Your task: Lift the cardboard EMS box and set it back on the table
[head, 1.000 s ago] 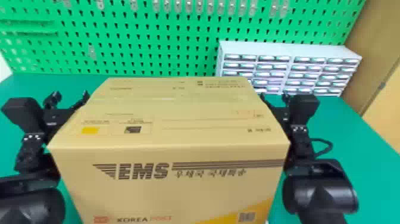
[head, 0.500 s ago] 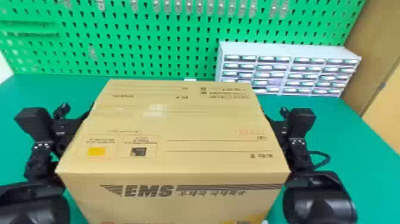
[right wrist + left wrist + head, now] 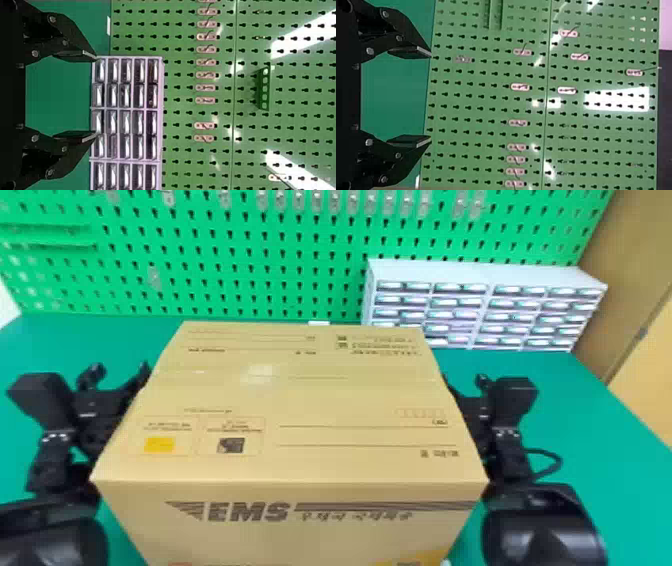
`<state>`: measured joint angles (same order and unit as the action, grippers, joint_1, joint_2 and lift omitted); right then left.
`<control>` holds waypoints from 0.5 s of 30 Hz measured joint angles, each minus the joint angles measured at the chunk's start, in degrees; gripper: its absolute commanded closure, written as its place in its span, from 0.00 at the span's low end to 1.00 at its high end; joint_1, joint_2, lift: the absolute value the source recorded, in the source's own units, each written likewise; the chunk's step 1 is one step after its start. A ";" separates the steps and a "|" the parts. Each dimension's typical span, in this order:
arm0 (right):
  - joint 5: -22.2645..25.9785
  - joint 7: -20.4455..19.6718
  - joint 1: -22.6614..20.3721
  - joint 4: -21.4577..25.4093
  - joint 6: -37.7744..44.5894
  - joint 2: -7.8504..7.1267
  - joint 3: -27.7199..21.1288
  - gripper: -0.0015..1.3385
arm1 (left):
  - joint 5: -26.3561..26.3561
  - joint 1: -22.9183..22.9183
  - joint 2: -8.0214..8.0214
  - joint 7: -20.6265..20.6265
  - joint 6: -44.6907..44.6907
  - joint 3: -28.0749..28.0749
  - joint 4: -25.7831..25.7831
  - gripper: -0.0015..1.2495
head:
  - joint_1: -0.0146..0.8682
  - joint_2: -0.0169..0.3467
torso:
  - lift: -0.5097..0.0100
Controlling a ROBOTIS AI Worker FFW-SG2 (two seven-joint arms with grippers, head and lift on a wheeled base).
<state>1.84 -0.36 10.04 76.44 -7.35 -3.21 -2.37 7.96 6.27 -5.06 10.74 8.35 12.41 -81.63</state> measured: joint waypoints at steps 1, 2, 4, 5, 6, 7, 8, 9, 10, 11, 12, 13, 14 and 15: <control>0.00 0.21 -0.17 0.36 -0.01 -0.24 -0.54 0.42 | -0.24 -0.02 -0.01 0.40 0.07 0.82 -0.01 0.40 | 0.78 0.01 | 0.80; 0.00 0.41 -0.37 0.71 -0.02 -0.47 -1.11 0.42 | -0.49 -0.05 -0.02 0.71 0.17 1.61 -0.04 0.39 | 0.78 0.01 | 0.80; 0.00 0.75 -0.90 1.62 -0.02 -0.95 -2.58 0.42 | -0.88 -0.16 -0.03 0.99 0.56 3.26 -0.11 0.39 | 0.78 0.01 | 0.80; 0.00 0.91 -1.24 2.17 0.00 -1.21 -3.52 0.42 | -0.99 -0.25 -0.03 0.99 0.81 4.10 -0.20 0.39 | 0.78 0.01 | 0.80; 0.00 1.01 -1.51 2.61 0.04 -1.38 -4.26 0.42 | -1.05 -0.30 -0.04 0.99 0.97 4.68 -0.30 0.39 | 0.78 0.01 | 0.80; -0.01 1.13 -1.78 3.08 0.12 -1.52 -5.00 0.42 | -1.10 -0.35 -0.04 0.99 1.09 5.19 -0.41 0.39 | 0.78 0.01 | 0.80; -0.05 1.33 -2.14 3.65 0.26 -1.67 -6.00 0.42 | -1.18 -0.41 -0.04 0.99 1.20 5.80 -0.55 0.39 | 0.78 0.01 | 0.80; -0.09 1.52 -2.40 4.06 0.37 -1.78 -6.78 0.42 | -1.23 -0.44 -0.05 1.06 1.24 6.22 -0.66 0.39 | 0.78 0.01 | 0.80; -0.11 1.74 -2.66 4.44 0.47 -1.89 -7.56 0.42 | -1.27 -0.46 -0.07 1.18 1.27 6.61 -0.77 0.39 | 0.78 0.01 | 0.80; -0.13 2.05 -2.99 4.93 0.63 -2.01 -8.56 0.42 | -1.33 -0.49 -0.09 1.42 1.30 7.05 -0.87 0.39 | 0.78 0.01 | 0.80; -0.15 2.24 -3.22 5.25 0.75 -2.08 -9.27 0.42 | -1.38 -0.51 -0.09 1.60 1.31 7.33 -0.93 0.39 | 0.78 0.01 | 0.80; -0.16 2.37 -3.43 5.54 0.85 -2.12 -9.91 0.42 | -1.42 -0.53 -0.09 1.75 1.31 7.55 -0.98 0.39 | 0.78 0.01 | 0.80; -0.18 2.46 -3.70 5.91 0.96 -2.16 -10.67 0.42 | -1.47 -0.55 -0.10 1.87 1.32 7.79 -1.02 0.39 | 0.78 0.01 | 0.80; -0.21 2.48 -3.87 6.17 1.01 -2.19 -11.17 0.42 | -1.49 -0.56 -0.10 1.91 1.32 7.93 -1.03 0.39 | 0.78 0.01 | 0.80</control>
<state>1.63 2.12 6.17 82.61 -6.34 -5.40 -13.54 6.47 5.72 -5.17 12.65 9.67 20.34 -82.66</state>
